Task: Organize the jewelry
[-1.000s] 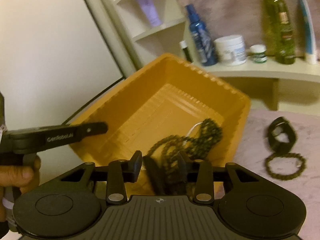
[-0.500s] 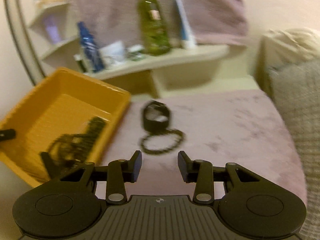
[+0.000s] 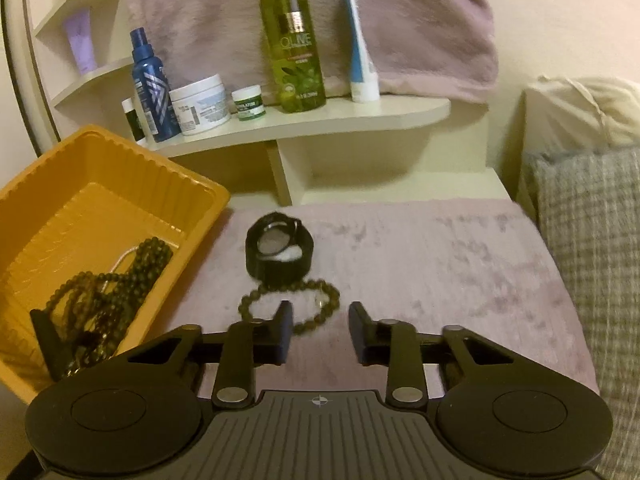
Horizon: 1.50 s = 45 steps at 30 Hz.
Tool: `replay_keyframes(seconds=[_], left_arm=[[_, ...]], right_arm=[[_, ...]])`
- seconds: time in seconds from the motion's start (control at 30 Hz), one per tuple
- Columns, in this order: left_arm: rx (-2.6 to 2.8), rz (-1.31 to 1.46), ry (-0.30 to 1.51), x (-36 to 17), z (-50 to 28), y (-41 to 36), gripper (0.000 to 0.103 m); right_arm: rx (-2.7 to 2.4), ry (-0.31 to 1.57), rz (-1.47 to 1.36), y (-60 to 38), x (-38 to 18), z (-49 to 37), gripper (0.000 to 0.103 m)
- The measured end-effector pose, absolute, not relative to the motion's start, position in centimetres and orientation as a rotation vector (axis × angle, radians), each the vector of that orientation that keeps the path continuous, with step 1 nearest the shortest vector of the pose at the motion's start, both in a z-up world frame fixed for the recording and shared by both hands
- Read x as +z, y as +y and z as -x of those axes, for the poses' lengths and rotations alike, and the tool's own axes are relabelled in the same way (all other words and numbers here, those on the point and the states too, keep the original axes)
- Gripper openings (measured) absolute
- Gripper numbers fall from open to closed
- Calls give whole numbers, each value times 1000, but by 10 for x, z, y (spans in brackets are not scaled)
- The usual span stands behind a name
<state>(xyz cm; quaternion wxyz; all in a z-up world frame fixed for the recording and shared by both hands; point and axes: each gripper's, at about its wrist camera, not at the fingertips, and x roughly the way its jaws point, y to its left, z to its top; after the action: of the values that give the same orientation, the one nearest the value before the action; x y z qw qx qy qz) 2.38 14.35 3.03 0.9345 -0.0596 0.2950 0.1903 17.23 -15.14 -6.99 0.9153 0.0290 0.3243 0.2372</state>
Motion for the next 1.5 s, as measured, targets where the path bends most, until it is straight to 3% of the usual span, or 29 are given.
replay_keyframes(seconds=[0.17,0.53,0.83,0.93,1.07,1.5], left_arm=[[389,124,603,30,-23,143,8],[388,127,606,30,-23,146,8],[388,127,605,30,-24,146,8],[388,126,605,30,-24,146,8],[388,126,606,30,-24,146,8],[388,126,605,30,-24,146,8]], right_arm=[[516,647,25,-134,-69,-184,19],[530,662,145,-113,-87,-197,17],[531,624,283,-101,-94,-192,12],[528,611,300,-100,-95,-189,5],[525,592,289,-103,-94,-183,5],[778,510,118,-89,-24,-141,4]])
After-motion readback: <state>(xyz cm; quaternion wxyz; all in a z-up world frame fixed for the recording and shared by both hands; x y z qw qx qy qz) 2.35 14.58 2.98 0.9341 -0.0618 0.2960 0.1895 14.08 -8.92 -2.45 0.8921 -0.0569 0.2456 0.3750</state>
